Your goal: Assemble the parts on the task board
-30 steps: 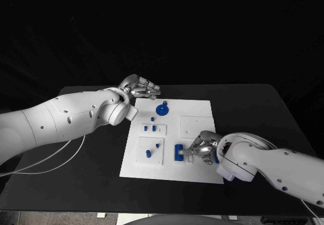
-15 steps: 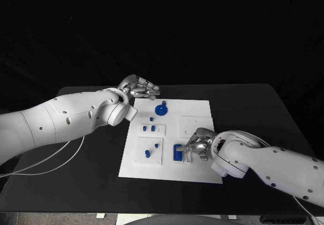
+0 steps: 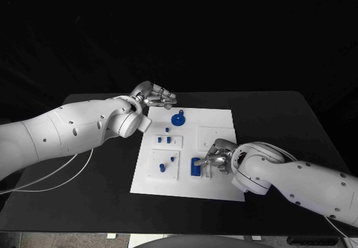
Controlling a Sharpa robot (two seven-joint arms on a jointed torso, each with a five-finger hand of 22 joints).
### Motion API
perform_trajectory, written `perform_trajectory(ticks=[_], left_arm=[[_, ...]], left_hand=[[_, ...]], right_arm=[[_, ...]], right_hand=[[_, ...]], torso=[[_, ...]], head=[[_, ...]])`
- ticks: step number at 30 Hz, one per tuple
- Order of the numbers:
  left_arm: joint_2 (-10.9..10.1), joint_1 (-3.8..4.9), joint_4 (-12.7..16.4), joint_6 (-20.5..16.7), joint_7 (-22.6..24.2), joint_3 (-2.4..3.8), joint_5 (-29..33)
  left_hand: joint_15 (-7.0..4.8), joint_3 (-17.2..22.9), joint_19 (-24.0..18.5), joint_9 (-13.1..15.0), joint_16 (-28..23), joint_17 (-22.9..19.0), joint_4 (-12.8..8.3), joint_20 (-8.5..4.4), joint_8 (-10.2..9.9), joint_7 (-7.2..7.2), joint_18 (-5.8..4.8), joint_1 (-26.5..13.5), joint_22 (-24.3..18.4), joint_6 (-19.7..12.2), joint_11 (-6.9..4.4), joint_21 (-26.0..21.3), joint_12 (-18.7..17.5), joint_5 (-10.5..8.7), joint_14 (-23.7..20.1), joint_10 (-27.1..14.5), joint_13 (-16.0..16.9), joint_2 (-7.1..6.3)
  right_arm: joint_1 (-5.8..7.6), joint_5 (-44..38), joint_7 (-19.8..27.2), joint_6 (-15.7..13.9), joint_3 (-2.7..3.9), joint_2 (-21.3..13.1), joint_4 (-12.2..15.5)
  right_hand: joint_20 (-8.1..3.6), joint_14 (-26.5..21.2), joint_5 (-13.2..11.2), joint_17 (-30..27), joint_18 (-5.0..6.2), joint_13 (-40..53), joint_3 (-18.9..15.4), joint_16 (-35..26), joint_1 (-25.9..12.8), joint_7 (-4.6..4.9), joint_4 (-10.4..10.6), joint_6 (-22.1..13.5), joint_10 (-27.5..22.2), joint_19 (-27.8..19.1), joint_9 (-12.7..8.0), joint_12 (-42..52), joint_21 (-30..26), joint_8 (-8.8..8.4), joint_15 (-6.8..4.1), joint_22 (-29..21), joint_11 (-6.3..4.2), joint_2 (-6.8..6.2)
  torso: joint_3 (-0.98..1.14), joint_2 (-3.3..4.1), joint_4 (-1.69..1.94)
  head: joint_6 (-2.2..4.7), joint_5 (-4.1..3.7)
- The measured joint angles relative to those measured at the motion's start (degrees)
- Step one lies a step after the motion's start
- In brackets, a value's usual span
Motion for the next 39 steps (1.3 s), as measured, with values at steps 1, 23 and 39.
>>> perform_trajectory(ticks=[1, 23, 39], left_arm=[[0.0, 0.0, 0.0, 0.0, -0.01, 0.0, 0.0], [-0.29, 0.0, -0.01, 0.04, -0.1, 0.0, -0.02], [-0.31, -0.01, -0.02, 0.09, -0.11, -0.05, -0.02]], left_hand=[[0.0, 0.0, 0.0, 0.0, 0.0, 0.0, 0.0, 0.0, 0.0, 0.0, 0.0, 0.0, 0.0, 0.0, 0.0, 0.0, 0.0, 0.0, 0.0, 0.0, 0.0, 0.0], [0.0, 0.0, 0.0, 0.0, 0.0, 0.0, 0.0, 0.0, 0.0, 0.0, 0.0, 0.0, -0.04, 0.0, 0.0, 0.0, 0.0, 0.0, 0.0, 0.0, 0.0, 0.0], [0.0, 0.0, 0.0, 0.0, 0.0, 0.0, 0.0, 0.0, 0.0, 0.0, 0.0, 0.0, -0.04, 0.0, 0.0, 0.0, 0.0, 0.0, 0.0, 0.0, 0.0, 0.0]], right_arm=[[0.0, -0.11, 0.08, -0.03, -0.03, 0.0, 0.0], [-0.57, 6.09, 7.6, -7.77, 1.91, -5.33, 2.02], [-0.5, 10.37, 11.66, -0.44, 6.75, -14.53, 3.13]], right_hand=[[0.0, 0.0, 0.13, -0.02, 0.0, 0.0, -0.01, 0.0, -0.13, 0.0, 0.0, 0.0, 0.0, 0.0, 0.0, 0.0, 0.0, 0.0, 0.0, 0.0, 0.0, 0.12], [0.0, 0.0, 10.62, -1.12, 0.0, 0.14, -25.81, -0.42, 0.0, 0.66, 9.98, -2.53, -0.13, 0.0, 0.3, 0.37, -0.32, 0.11, 0.0, -0.01, 0.13, 2.05], [0.0, 0.0, 10.26, -1.27, -0.01, 0.57, -21.85, -0.42, 0.77, 1.06, 3.01, -3.18, -0.54, 0.0, -0.38, 0.82, 0.21, 0.11, 0.0, -0.01, 0.54, 3.98]], torso=[[0.0, 0.0, -0.02], [0.11, -0.04, -0.02], [0.01, -0.15, -0.19]], head=[[0.0, -0.02], [1.13, -1.16], [1.9, -3.14]])
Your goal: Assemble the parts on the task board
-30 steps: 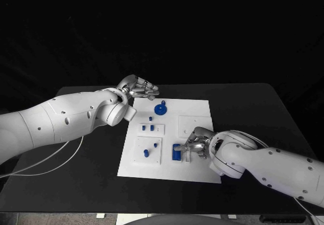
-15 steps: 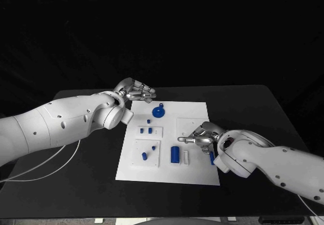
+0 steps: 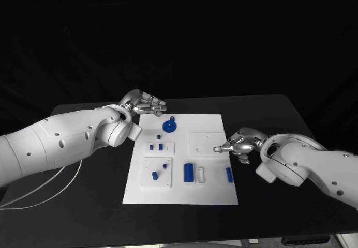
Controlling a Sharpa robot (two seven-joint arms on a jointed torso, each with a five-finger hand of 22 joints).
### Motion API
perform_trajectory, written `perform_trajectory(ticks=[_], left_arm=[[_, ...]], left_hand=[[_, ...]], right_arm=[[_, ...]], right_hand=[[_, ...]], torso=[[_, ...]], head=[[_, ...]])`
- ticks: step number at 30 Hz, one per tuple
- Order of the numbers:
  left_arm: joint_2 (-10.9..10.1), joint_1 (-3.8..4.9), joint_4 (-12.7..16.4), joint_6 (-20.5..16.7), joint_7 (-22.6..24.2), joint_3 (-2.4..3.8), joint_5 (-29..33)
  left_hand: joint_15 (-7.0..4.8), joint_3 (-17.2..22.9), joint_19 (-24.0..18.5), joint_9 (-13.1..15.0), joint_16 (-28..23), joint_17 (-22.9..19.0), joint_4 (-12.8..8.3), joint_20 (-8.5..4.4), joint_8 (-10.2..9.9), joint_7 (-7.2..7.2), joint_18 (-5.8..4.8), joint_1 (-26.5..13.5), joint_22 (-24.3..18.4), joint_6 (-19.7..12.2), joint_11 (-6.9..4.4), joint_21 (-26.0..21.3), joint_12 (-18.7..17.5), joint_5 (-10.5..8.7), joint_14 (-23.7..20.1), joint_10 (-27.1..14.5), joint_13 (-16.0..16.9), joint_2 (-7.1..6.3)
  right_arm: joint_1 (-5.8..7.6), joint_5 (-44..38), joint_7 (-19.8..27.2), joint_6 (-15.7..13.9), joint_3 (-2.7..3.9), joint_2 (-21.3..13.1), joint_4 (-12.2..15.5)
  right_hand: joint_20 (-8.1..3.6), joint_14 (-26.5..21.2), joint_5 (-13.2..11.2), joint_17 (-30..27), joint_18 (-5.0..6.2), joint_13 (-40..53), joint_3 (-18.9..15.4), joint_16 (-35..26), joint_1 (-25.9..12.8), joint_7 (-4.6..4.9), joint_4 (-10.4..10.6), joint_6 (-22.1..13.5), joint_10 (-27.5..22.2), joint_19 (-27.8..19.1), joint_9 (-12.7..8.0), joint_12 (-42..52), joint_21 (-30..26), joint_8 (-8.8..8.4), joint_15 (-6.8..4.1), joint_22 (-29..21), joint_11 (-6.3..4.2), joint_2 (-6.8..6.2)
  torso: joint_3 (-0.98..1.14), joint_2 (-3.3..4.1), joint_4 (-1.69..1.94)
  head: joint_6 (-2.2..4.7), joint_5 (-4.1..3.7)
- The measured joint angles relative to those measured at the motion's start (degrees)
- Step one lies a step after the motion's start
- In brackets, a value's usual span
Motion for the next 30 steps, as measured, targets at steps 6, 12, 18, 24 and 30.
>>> perform_trajectory(ticks=[6, 12, 18, 24, 30], left_arm=[[-0.21, 0.0, 0.1, 0.02, 0.0, -0.02, 0.0], [-0.54, 0.0, 0.26, 0.02, 0.06, -0.03, 0.0], [-0.72, 0.0, 0.4, 0.01, 0.11, -0.04, 0.0], [-0.82, 0.0, 0.47, 0.01, 0.13, -0.09, 0.0], [-0.94, -0.01, 0.51, 0.01, 0.13, -0.16, 0.0]], left_hand=[[0.0, 0.0, 0.0, 0.0, 0.0, 0.0, 0.0, 0.0, 0.0, 0.0, 0.0, 0.0, 0.0, 0.0, 0.0, 0.0, 0.0, 0.0, 0.0, 0.0, 0.0, 0.0], [0.0, 0.0, 0.0, 0.0, 0.0, 0.0, 0.0, 0.0, 0.0, 0.0, 0.0, 0.0, 0.01, 0.0, 0.0, 0.0, 0.0, 0.0, 0.0, 0.0, 0.0, 0.0], [0.0, 0.0, 0.0, 0.0, 0.0, 0.05, 0.0, 0.0, 0.0, 0.0, 0.0, 0.0, -0.14, 0.0, 0.0, 0.0, 0.0, 0.0, 0.0, 0.0, 0.0, 0.0], [0.0, 0.0, 0.0, 0.0, 0.0, 0.05, 0.0, 0.0, 0.0, 0.0, 0.01, 0.0, -0.14, 0.0, 0.0, 0.0, 0.0, 0.0, 0.0, 0.0, 0.0, 0.0], [0.0, 0.0, 0.0, 0.0, 0.0, 0.05, 0.0, 0.0, 0.0, 0.0, 0.01, 0.0, -0.14, 0.0, 0.0, 0.0, 0.0, 0.0, 0.0, 0.0, 0.0, 0.0]], right_arm=[[-0.47, -3.33, -3.66, 6.31, 0.15, -2.49, 0.5], [-1.48, -6.81, -7.97, 9.92, 0.15, -3.94, 1.99], [-2.56, -9.21, -11.12, 11.85, 0.15, -4.43, 2.5], [-3.85, -10.98, -12.82, 12.87, 0.14, -4.14, 2.52], [-4.45, -12.18, -13.49, 12.98, 0.16, -3.12, 2.1]], right_hand=[[0.0, 0.0, 5.82, -0.04, 0.01, -0.25, -1.7, 0.0, 0.34, -0.04, -0.63, -0.12, 0.0, 0.0, 0.0, -0.17, -0.37, 0.0, 0.0, 0.0, 0.0, 0.34], [0.0, 0.0, 7.09, -0.04, 0.01, -0.39, -3.42, 0.0, -0.03, -0.04, -0.07, -0.12, 0.0, 0.0, -0.1, -0.17, -0.37, 0.0, 0.0, 0.0, 0.0, 1.03], [0.0, 0.0, 7.69, 0.01, 0.0, -0.39, -5.96, 0.0, -0.34, -0.04, 0.46, -0.11, 0.0, 0.0, -0.02, -0.17, -0.37, 0.0, 0.0, 0.0, 0.0, 1.34], [0.0, 0.0, 7.98, 0.01, 0.0, -0.38, -7.82, 0.0, -0.58, -0.04, 0.71, -0.11, 0.0, 0.0, 0.16, -0.17, -0.37, 0.0, 0.0, 0.0, 0.0, 1.99], [0.0, 0.0, 7.46, 0.01, 0.01, -0.38, -8.02, 0.0, -0.36, -0.05, 0.65, -0.1, 0.0, 0.0, 0.35, -0.17, -0.37, 0.1, 0.0, 0.0, 0.0, 2.21]], torso=[[0.02, 0.0, -0.14], [0.03, -0.02, -0.19], [0.0, -0.06, -0.15], [-0.04, -0.07, -0.03], [-0.04, -0.01, 0.06]], head=[[-0.25, -0.47], [-0.44, -0.98], [-0.59, -1.36], [-0.65, -1.4], [-0.63, -1.24]])
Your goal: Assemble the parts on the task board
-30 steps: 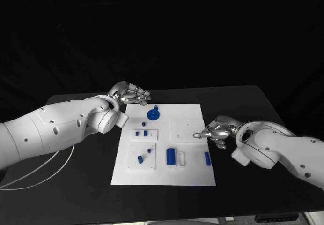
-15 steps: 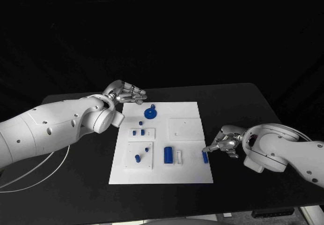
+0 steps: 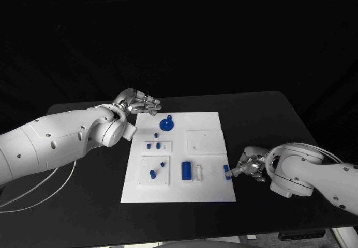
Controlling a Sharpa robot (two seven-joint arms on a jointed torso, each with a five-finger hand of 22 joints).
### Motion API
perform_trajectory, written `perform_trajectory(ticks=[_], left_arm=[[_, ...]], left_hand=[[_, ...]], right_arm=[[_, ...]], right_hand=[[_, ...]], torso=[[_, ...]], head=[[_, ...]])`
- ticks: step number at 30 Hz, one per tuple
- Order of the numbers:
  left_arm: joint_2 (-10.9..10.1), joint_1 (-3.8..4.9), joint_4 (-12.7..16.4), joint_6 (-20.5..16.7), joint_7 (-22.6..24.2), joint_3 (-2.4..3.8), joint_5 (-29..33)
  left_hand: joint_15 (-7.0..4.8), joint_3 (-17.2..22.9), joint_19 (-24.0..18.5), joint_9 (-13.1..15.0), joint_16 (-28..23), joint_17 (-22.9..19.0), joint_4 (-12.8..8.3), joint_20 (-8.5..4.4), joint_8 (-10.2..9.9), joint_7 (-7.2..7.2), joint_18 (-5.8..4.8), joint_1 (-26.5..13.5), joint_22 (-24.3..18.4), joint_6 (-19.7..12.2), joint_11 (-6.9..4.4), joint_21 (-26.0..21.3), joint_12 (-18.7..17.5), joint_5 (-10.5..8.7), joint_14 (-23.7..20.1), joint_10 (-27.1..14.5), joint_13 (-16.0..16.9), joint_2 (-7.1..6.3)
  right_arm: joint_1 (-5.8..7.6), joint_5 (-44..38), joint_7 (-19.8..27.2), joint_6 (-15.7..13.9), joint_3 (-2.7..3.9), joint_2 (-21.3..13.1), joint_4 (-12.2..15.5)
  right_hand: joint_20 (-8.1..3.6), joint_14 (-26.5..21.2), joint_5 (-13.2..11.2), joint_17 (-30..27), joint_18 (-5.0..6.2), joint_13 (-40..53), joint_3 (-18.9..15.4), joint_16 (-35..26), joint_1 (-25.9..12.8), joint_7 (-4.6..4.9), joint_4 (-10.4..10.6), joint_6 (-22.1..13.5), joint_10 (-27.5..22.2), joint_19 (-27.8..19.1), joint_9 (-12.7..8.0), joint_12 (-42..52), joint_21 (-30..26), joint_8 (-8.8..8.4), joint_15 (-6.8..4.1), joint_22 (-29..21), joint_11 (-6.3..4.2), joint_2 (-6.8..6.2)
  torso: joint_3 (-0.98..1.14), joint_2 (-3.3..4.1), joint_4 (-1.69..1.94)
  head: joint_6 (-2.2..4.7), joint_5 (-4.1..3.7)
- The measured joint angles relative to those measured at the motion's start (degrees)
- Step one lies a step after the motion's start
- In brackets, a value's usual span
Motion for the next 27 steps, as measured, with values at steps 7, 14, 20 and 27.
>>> perform_trajectory(ticks=[7, 14, 20, 27], left_arm=[[-0.07, 0.0, 0.07, 0.01, 0.0, -0.03, 0.0], [-0.22, 0.0, 0.15, 0.02, 0.0, -0.05, 0.0], [-0.28, 0.0, 0.19, 0.03, -0.03, -0.05, 0.0], [-0.31, 0.0, 0.19, 0.04, -0.07, -0.05, 0.0]], left_hand=[[0.0, 0.0, 0.0, 0.0, 0.0, 0.0, 0.0, 0.0, 0.0, 0.0, -0.01, 0.0, 0.0, 0.0, 0.0, 0.0, 0.0, 0.0, 0.0, 0.0, 0.0, 0.0], [0.0, 0.0, 0.0, 0.0, 0.0, -0.01, 0.0, 0.0, 0.0, 0.0, 0.0, 0.0, 0.0, 0.0, 0.0, 0.0, 0.0, 0.0, 0.0, 0.0, 0.0, 0.0], [0.0, 0.0, 0.0, 0.0, 0.0, -0.01, 0.0, 0.0, 0.0, 0.0, 0.0, 0.0, 0.01, 0.0, 0.0, 0.0, 0.0, 0.0, 0.0, 0.0, 0.0, 0.0], [0.0, 0.0, 0.0, 0.0, 0.0, -0.01, 0.0, 0.0, 0.0, 0.0, 0.0, 0.0, 0.01, 0.0, 0.0, 0.0, 0.0, 0.0, 0.0, 0.0, 0.0, 0.0]], right_arm=[[-0.33, -0.74, -0.22, -0.32, 0.16, 1.17, -0.41], [-0.66, -1.12, -0.25, -1.06, 0.27, 1.96, -0.88], [-0.79, -1.23, -0.28, -1.93, 0.27, 2.23, -1.07], [-0.86, -1.18, -0.24, -3.09, 0.23, 2.47, -1.27]], right_hand=[[0.0, 0.0, -0.22, 0.0, 0.0, 0.0, -0.24, 0.0, -0.24, -0.21, 0.24, 0.22, 0.01, 0.0, 0.12, 0.0, 0.0, 0.34, 0.0, 0.0, 0.01, 0.24], [0.0, 0.0, -0.22, 0.05, 0.0, -0.04, -0.13, 0.0, 0.69, -0.3, -0.19, 0.82, 0.01, 0.0, 0.17, 0.0, 0.0, 0.44, 0.0, 0.0, 0.01, 1.43], [0.0, 0.0, -15.02, 0.31, 0.0, -0.04, 20.39, 0.0, 3.22, -0.31, -3.51, 0.92, 0.01, 0.0, 0.5, 0.0, 0.0, 0.44, 0.0, 0.0, 0.01, 0.28], [0.0, 0.01, -14.37, 0.4, 0.0, 0.33, 38.76, 0.0, -1.56, -0.67, -5.07, 1.76, 0.18, 0.0, 0.5, 0.0, 0.16, 0.44, 0.0, 0.0, -0.26, -4.66]], torso=[[-0.03, 0.06, 0.0], [0.0, 0.08, 0.0], [0.0, 0.07, -0.03], [0.03, 0.01, -0.12]], head=[[-0.1, 0.2], [-0.32, 0.39], [-0.41, 0.46], [-0.44, 0.47]])
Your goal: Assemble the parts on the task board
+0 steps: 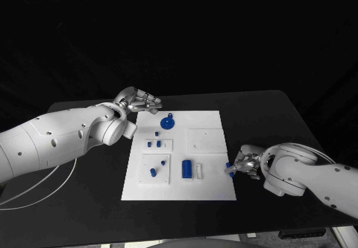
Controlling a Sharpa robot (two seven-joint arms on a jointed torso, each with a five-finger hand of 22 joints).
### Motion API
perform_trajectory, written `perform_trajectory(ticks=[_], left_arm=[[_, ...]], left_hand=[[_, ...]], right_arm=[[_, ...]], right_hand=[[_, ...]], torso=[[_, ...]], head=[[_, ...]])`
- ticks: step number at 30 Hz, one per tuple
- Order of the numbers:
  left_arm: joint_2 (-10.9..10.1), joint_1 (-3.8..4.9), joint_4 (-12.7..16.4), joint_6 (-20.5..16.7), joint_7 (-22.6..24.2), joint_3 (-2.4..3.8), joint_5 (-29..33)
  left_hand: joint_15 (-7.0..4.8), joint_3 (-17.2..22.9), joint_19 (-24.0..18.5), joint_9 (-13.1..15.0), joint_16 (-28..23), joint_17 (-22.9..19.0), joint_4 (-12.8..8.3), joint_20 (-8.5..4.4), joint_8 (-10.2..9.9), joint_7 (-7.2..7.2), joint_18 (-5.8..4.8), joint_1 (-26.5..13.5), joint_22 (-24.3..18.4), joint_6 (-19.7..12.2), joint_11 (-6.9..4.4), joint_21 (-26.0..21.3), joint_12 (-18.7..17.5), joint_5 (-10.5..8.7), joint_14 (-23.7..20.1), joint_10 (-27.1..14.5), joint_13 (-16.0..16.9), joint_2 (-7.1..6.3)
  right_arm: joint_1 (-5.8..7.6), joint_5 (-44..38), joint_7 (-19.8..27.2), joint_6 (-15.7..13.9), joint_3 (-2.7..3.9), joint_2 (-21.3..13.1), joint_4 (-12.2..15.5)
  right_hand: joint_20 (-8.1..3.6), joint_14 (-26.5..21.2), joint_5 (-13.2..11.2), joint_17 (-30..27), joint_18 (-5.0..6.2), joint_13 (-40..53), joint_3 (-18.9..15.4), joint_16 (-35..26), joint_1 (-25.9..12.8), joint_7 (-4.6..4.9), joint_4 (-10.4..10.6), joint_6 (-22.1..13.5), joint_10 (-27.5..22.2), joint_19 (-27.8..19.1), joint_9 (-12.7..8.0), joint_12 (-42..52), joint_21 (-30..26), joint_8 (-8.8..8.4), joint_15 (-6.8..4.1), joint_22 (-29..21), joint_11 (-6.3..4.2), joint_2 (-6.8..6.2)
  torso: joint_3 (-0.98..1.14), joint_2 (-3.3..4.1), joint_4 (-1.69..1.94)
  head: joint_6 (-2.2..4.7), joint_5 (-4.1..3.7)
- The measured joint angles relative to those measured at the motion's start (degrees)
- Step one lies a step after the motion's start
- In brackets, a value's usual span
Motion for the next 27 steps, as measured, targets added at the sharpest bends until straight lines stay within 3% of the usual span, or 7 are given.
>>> perform_trajectory(ticks=[4, 8, 16, 18, 19, 22, 27], left_arm=[[0.0, 0.0, -0.02, 0.01, -0.02, 0.0, 0.0], [-0.01, 0.0, -0.02, 0.02, -0.04, 0.0, 0.0], [-0.02, 0.0, -0.03, 0.05, -0.08, -0.01, 0.0], [-0.02, 0.0, -0.05, 0.05, -0.09, -0.01, 0.0], [-0.02, 0.0, -0.06, 0.05, -0.1, -0.01, 0.0], [-0.01, 0.0, -0.13, 0.05, -0.12, -0.01, 0.0], [0.05, 0.0, -0.2, 0.06, -0.15, -0.01, 0.0]], left_hand=[[0.0, 0.11, 0.0, 0.0, 0.0, 0.02, 0.11, 0.0, 0.0, -0.2, 0.0, 0.0, -0.26, -0.2, 0.0, 0.0, 0.0, 0.0, 0.0, 0.0, 0.0, 0.0], [0.0, 0.16, 0.0, 0.0, 0.0, 0.05, 0.16, 0.0, 0.0, -0.2, 0.0, 0.0, -0.32, -0.2, 0.0, 0.0, 0.0, 0.0, 0.0, 0.0, 0.0, 0.0], [0.0, 0.16, 0.0, 0.0, 0.0, 0.05, 0.16, 0.0, 0.0, -0.2, 0.0, 0.0, -0.32, -0.2, 0.0, 0.0, 0.0, 0.0, 0.0, 0.0, 0.0, 0.0], [0.0, 0.16, 0.0, 0.0, 0.0, 0.05, 0.16, 0.0, 0.0, -0.2, 0.0, 0.0, -0.32, -0.2, 0.0, 0.0, 0.0, 0.0, 0.0, 0.0, 0.0, 0.0], [0.0, 0.16, 0.0, 0.0, 0.0, 0.05, 0.16, 0.0, 0.0, -0.2, 0.0, 0.0, -0.32, -0.2, 0.0, 0.0, 0.0, 0.0, 0.0, 0.0, 0.0, 0.0], [0.0, 0.16, 0.0, 0.0, 0.0, 0.04, 0.16, 0.0, 0.0, -0.2, 0.0, 0.0, -0.32, -0.2, 0.0, 0.0, 0.0, 0.0, 0.0, 0.0, 0.0, 0.0], [0.0, 0.16, 0.0, 0.0, 0.0, 0.04, 0.16, 0.0, 0.0, -0.2, 0.0, 0.0, -0.32, -0.2, 0.0, 0.0, 0.0, 0.0, 0.0, 0.0, 0.0, 0.0]], right_arm=[[-0.02, 0.14, 0.07, -0.59, -0.01, 0.03, -0.16], [-0.05, 0.33, 0.17, -1.23, -0.03, -0.04, -0.22], [-0.14, 2.13, 1.67, -2.99, 0.02, -1.77, -0.69], [-0.21, 2.83, 2.23, -3.28, 0.32, -2.3, -0.78], [-0.24, 3.3, 2.59, -3.47, 0.62, -2.57, -0.78], [-0.17, 4.36, 3.56, -3.89, 1.37, -3.03, -0.28], [0.66, 5.75, 5.0, -4.37, 1.98, -3.21, 1.92]], right_hand=[[0.0, 0.0, 2.19, -0.35, 0.0, 0.21, -0.21, 0.0, -0.73, 0.1, -0.21, 0.31, 0.12, 0.0, 0.0, 0.39, 0.2, -0.15, 0.0, 0.0, -0.1, 0.43], [0.0, 0.01, 2.29, -0.87, 0.0, 0.25, -0.4, 0.0, -1.56, -0.05, -0.4, 0.51, 0.45, 0.0, 0.42, 0.66, 0.2, -0.57, 0.0, 0.0, -0.43, 1.26], [0.0, 0.01, 1.93, -1.39, 0.0, 0.25, -0.16, -0.32, -1.77, -0.12, -0.17, 1.11, 0.77, 0.0, -0.16, 0.66, 0.2, -0.66, 0.0, 0.0, -0.27, 1.47], [0.0, 0.01, 1.93, -1.45, 0.0, 0.25, 0.11, -0.32, -1.77, -0.21, -0.42, 1.25, 0.8, 0.0, -0.99, 0.66, 0.2, -0.77, 0.01, 0.0, -0.29, 1.47], [0.0, 0.01, 1.88, -1.51, 0.0, 0.25, 1.22, -0.32, -1.94, -0.27, -1.52, 1.47, 0.8, 0.0, -1.29, 0.66, 0.2, -0.83, 0.01, 0.0, -0.29, 1.3], [0.0, 0.01, 1.89, -1.57, 0.0, 0.38, 1.25, -0.32, -2.0, -0.23, -1.56, 1.59, 0.79, 0.0, -1.29, 0.66, 0.2, -0.6, 0.01, 0.0, -0.29, 1.24], [0.0, 0.01, 2.61, -1.62, 0.0, 0.55, 1.25, -0.32, -2.0, -0.34, -1.56, 1.84, 1.0, 0.0, -1.48, 0.95, 0.2, -0.6, 0.01, 0.0, -0.08, 1.25]], torso=[[0.0, -0.01, 0.0], [-0.01, -0.02, 0.0], [-0.03, -0.07, 0.03], [-0.07, -0.08, 0.03], [-0.08, -0.08, 0.03], [-0.09, -0.08, 0.03], [-0.07, -0.08, 0.03]], head=[[0.0, 0.0], [0.04, -0.03], [0.22, 0.16], [0.26, 0.23], [0.27, 0.26], [0.35, 0.36], [0.44, 0.48]])
